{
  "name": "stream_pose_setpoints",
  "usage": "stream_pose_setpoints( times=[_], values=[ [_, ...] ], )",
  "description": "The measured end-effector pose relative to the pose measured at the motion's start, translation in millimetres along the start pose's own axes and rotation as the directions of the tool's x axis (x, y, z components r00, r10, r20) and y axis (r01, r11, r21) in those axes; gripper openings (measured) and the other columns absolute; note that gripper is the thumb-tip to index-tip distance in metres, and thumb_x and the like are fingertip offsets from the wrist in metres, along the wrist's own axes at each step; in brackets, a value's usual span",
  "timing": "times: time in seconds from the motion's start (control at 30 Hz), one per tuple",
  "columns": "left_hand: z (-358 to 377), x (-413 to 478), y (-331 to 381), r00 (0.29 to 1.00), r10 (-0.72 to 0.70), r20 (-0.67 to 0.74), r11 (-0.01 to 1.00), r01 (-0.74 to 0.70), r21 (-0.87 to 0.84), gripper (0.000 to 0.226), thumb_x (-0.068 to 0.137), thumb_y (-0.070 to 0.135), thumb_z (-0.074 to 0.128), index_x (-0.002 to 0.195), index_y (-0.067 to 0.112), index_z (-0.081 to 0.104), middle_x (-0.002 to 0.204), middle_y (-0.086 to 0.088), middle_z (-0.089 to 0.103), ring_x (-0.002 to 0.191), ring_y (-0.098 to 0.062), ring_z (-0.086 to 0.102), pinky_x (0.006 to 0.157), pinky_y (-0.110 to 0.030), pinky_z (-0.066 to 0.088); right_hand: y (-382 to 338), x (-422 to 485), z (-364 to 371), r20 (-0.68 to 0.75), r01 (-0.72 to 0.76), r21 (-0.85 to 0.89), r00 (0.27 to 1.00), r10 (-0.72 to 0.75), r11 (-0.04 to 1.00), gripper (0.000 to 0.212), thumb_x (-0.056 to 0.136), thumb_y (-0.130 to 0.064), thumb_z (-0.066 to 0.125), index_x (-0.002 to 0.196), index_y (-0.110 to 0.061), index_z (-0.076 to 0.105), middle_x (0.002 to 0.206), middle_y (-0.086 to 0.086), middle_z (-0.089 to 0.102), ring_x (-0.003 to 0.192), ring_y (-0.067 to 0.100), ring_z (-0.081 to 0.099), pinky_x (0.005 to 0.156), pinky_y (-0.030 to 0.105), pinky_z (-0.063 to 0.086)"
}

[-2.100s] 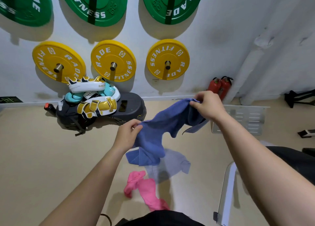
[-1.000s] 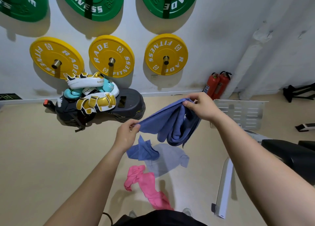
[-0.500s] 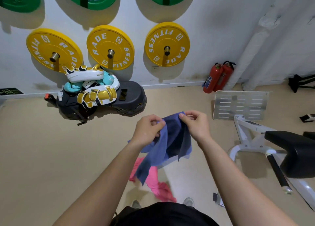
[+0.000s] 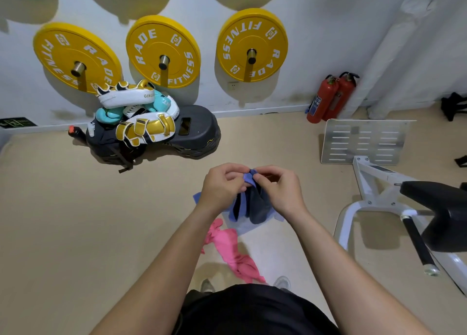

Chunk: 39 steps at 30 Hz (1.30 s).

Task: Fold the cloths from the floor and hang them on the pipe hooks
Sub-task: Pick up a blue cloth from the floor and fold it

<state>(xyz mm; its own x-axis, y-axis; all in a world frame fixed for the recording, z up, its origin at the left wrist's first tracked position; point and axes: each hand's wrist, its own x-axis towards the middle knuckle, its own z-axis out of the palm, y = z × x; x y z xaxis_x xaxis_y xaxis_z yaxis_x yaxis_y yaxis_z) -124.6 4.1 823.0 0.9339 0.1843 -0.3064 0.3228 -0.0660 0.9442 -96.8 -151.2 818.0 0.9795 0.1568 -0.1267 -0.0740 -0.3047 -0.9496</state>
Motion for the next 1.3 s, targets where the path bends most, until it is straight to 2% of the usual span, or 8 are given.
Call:
stream_pose_setpoints(
  times=[0.3, 0.47, 0.63, 0.77, 0.9, 1.07, 1.2, 1.3],
  values=[
    [-5, 10, 5, 0.994, 0.107, 0.006, 0.99, -0.107, 0.087, 0.005, 0.087, 0.002, 0.07, 0.091, 0.003, 0.073, 0.073, -0.015, 0.074, 0.071, -0.02, 0.073, 0.068, -0.028, 0.057, -2, 11, -3, 0.071, 0.009, 0.064, 0.997, -0.013, 0.998, 0.016, 0.086, -0.005, 0.069, 0.086, -0.019, 0.077, 0.085, -0.002, 0.077, 0.083, 0.013, 0.072, 0.084, 0.037, 0.058],
    [-5, 10, 10, 0.988, 0.153, -0.008, 0.978, -0.15, 0.141, 0.003, 0.088, 0.004, 0.068, 0.087, 0.005, 0.07, 0.068, -0.013, 0.07, 0.059, -0.018, 0.069, 0.059, -0.032, 0.056, -4, 14, -4, 0.109, 0.018, 0.091, 0.994, -0.028, 0.996, 0.021, 0.088, -0.004, 0.066, 0.086, -0.022, 0.077, 0.087, -0.002, 0.077, 0.083, 0.014, 0.071, 0.083, 0.034, 0.057],
    [-6, 8, 9, 0.984, 0.177, -0.033, 0.974, -0.171, 0.148, 0.005, 0.089, 0.009, 0.071, 0.087, 0.006, 0.067, 0.065, -0.007, 0.07, 0.053, -0.019, 0.066, 0.053, -0.031, 0.053, -11, 11, -4, 0.172, 0.023, 0.126, 0.984, -0.045, 0.992, 0.015, 0.084, -0.003, 0.073, 0.087, -0.017, 0.075, 0.082, -0.007, 0.074, 0.073, 0.007, 0.065, 0.073, 0.018, 0.052],
    [-10, 6, 11, 0.985, 0.171, -0.008, 0.977, -0.169, 0.127, 0.008, 0.094, 0.014, 0.066, 0.091, 0.007, 0.066, 0.065, -0.01, 0.071, 0.051, -0.02, 0.063, 0.05, -0.029, 0.049, -15, 18, -7, 0.203, 0.098, 0.052, 0.973, -0.107, 0.994, 0.022, 0.085, -0.003, 0.072, 0.081, -0.024, 0.072, 0.079, -0.007, 0.071, 0.069, 0.005, 0.059, 0.071, 0.019, 0.049],
    [-24, 12, 5, 0.966, 0.258, 0.026, 0.938, -0.257, 0.233, 0.01, 0.094, 0.019, 0.065, 0.099, 0.019, 0.073, 0.064, -0.01, 0.067, 0.06, -0.021, 0.062, 0.059, -0.029, 0.05, -32, 28, -14, 0.289, 0.169, -0.006, 0.944, -0.16, 0.986, 0.016, 0.089, -0.002, 0.066, 0.087, -0.017, 0.07, 0.081, -0.006, 0.068, 0.073, 0.007, 0.058, 0.072, 0.017, 0.048],
    [-25, 13, 5, 0.952, 0.298, 0.062, 0.912, -0.304, 0.277, 0.011, 0.085, 0.012, 0.073, 0.094, 0.018, 0.076, 0.089, 0.006, 0.072, 0.085, -0.009, 0.067, 0.08, -0.023, 0.053, -56, 38, -24, 0.352, 0.247, -0.056, 0.912, -0.212, 0.967, 0.015, 0.091, 0.0, 0.061, 0.089, -0.012, 0.069, 0.081, -0.007, 0.068, 0.074, 0.003, 0.059, 0.073, 0.014, 0.046],
    [-21, 19, 2, 0.96, 0.276, 0.039, 0.925, -0.277, 0.261, 0.009, 0.085, 0.016, 0.072, 0.089, 0.023, 0.07, 0.083, 0.008, 0.073, 0.085, -0.01, 0.07, 0.081, -0.027, 0.056, -68, 44, -28, 0.394, 0.309, -0.128, 0.888, -0.237, 0.943, 0.015, 0.091, -0.003, 0.06, 0.089, -0.014, 0.07, 0.086, 0.003, 0.071, 0.078, 0.011, 0.061, 0.077, 0.023, 0.05],
    [-22, 21, -3, 0.963, 0.266, 0.048, 0.925, -0.269, 0.268, 0.01, 0.083, 0.017, 0.073, 0.088, 0.025, 0.068, 0.084, 0.005, 0.073, 0.084, -0.015, 0.069, 0.078, -0.028, 0.056, -74, 49, -36, 0.371, 0.352, -0.237, 0.894, -0.25, 0.906, 0.014, 0.091, -0.009, 0.06, 0.087, -0.019, 0.069, 0.082, -0.003, 0.069, 0.077, 0.019, 0.063, 0.076, 0.03, 0.052]
  ],
)
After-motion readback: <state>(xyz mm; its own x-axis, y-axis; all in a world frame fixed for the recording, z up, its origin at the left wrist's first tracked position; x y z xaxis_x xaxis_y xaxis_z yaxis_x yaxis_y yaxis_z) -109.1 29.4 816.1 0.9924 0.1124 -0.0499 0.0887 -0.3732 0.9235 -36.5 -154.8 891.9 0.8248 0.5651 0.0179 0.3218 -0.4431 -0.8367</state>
